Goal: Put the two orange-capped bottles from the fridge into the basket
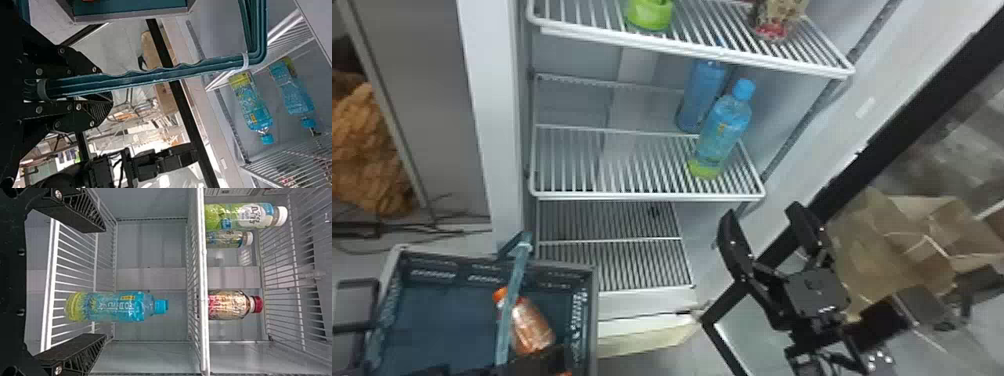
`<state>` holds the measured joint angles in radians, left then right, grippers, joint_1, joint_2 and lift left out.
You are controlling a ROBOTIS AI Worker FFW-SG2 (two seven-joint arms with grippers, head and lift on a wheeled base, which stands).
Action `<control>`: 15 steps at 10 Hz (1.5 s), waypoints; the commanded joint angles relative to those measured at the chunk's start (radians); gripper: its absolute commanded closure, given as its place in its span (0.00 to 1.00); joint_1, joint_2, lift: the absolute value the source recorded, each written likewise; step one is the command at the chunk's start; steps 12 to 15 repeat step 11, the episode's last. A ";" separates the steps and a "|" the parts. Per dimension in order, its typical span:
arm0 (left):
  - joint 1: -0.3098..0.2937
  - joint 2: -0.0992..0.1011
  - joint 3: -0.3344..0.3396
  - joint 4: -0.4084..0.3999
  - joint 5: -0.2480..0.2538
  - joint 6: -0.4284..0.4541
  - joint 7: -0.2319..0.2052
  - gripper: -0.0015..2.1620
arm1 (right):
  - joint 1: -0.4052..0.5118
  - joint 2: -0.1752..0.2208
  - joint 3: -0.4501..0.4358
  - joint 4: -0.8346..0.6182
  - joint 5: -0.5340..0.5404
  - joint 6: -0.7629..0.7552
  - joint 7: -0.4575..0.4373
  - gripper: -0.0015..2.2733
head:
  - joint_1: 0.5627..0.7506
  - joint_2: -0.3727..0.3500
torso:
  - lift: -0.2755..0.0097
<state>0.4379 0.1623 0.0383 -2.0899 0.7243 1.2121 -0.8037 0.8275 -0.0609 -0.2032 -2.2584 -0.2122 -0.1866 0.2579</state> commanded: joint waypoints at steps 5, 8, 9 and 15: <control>0.001 -0.003 0.006 0.000 0.000 -0.002 0.000 0.56 | -0.005 -0.004 0.004 0.002 0.001 -0.007 0.001 0.04 | 0.70 0.03 | 0.14; 0.001 -0.003 0.008 0.000 0.002 -0.007 0.000 0.56 | -0.015 -0.013 0.016 0.007 0.011 -0.007 0.006 0.04 | 0.70 0.03 | 0.14; 0.001 -0.003 0.008 0.000 0.002 -0.007 0.000 0.56 | -0.015 -0.011 0.014 0.007 0.009 -0.012 0.009 0.04 | 0.70 0.03 | 0.14; 0.001 -0.003 0.010 0.000 0.004 -0.007 0.000 0.56 | -0.015 -0.011 0.016 0.007 0.007 -0.012 0.009 0.04 | 0.70 0.03 | 0.14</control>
